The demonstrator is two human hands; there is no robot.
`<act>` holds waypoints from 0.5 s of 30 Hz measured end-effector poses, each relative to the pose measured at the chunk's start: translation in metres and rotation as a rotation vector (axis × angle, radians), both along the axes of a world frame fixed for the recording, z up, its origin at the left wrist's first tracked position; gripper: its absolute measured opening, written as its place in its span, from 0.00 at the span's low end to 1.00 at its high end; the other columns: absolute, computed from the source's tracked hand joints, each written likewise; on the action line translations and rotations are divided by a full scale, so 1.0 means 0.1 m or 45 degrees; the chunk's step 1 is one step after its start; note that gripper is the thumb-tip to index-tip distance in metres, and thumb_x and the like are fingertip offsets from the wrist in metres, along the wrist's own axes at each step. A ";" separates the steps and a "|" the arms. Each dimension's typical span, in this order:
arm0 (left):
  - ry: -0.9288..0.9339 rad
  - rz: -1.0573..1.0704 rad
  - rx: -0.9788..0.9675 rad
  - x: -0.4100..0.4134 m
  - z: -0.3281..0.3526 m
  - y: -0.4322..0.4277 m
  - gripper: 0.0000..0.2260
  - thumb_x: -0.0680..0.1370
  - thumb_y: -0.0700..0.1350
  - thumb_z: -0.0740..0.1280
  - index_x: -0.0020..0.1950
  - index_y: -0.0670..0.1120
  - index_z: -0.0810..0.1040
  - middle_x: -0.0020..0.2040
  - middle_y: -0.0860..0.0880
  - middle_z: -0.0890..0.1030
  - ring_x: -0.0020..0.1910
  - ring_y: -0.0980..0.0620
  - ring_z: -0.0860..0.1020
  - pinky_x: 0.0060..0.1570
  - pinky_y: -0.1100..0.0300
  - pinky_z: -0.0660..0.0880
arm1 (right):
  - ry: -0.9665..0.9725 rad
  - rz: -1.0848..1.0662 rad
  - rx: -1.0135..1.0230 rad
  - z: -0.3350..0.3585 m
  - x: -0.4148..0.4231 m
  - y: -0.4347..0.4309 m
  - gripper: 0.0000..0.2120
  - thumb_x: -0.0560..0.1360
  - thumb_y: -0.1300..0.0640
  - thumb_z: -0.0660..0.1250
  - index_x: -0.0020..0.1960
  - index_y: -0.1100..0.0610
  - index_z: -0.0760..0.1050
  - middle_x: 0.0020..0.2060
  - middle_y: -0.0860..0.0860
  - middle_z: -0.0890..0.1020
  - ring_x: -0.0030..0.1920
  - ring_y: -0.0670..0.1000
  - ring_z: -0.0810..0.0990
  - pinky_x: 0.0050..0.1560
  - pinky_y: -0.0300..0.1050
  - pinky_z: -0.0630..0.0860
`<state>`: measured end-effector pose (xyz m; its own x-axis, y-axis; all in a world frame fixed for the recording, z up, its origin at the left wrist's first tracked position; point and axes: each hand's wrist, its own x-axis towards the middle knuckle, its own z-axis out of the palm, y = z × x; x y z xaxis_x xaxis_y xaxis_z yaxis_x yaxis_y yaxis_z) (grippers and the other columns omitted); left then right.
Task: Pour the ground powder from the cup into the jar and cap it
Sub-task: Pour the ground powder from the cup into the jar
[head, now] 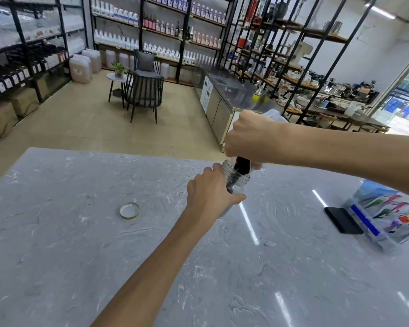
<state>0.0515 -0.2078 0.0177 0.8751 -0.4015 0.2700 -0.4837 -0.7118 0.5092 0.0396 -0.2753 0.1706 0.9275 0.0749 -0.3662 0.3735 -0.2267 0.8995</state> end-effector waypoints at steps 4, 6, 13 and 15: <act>-0.006 0.004 0.004 0.01 0.00 -0.01 0.33 0.67 0.67 0.73 0.59 0.45 0.71 0.51 0.48 0.78 0.50 0.44 0.79 0.41 0.55 0.65 | -0.003 0.001 -0.018 -0.01 0.01 0.02 0.10 0.70 0.48 0.74 0.46 0.50 0.78 0.32 0.46 0.72 0.36 0.51 0.73 0.28 0.40 0.56; -0.005 0.004 0.002 0.01 -0.01 -0.01 0.33 0.67 0.67 0.73 0.59 0.45 0.71 0.51 0.47 0.78 0.50 0.43 0.79 0.41 0.55 0.65 | -0.003 0.002 -0.012 0.00 0.01 0.02 0.10 0.70 0.48 0.74 0.46 0.50 0.78 0.33 0.46 0.73 0.36 0.51 0.73 0.28 0.40 0.55; -0.001 0.002 -0.005 0.00 -0.02 -0.02 0.32 0.67 0.67 0.73 0.57 0.45 0.71 0.49 0.48 0.78 0.49 0.44 0.80 0.41 0.56 0.65 | 0.019 -0.018 0.002 0.00 0.01 0.04 0.10 0.69 0.48 0.75 0.47 0.49 0.79 0.31 0.46 0.71 0.36 0.51 0.73 0.27 0.41 0.55; -0.002 0.000 -0.007 0.00 -0.03 -0.02 0.32 0.67 0.67 0.73 0.57 0.45 0.71 0.50 0.48 0.78 0.48 0.44 0.80 0.41 0.56 0.65 | 0.002 0.015 -0.027 0.00 0.00 0.03 0.05 0.71 0.54 0.72 0.47 0.50 0.79 0.31 0.47 0.71 0.36 0.52 0.73 0.28 0.41 0.54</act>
<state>0.0511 -0.2101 0.0149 0.8746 -0.4002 0.2739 -0.4848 -0.7089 0.5123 0.0400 -0.2719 0.1710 0.9260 0.0780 -0.3694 0.3775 -0.2028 0.9035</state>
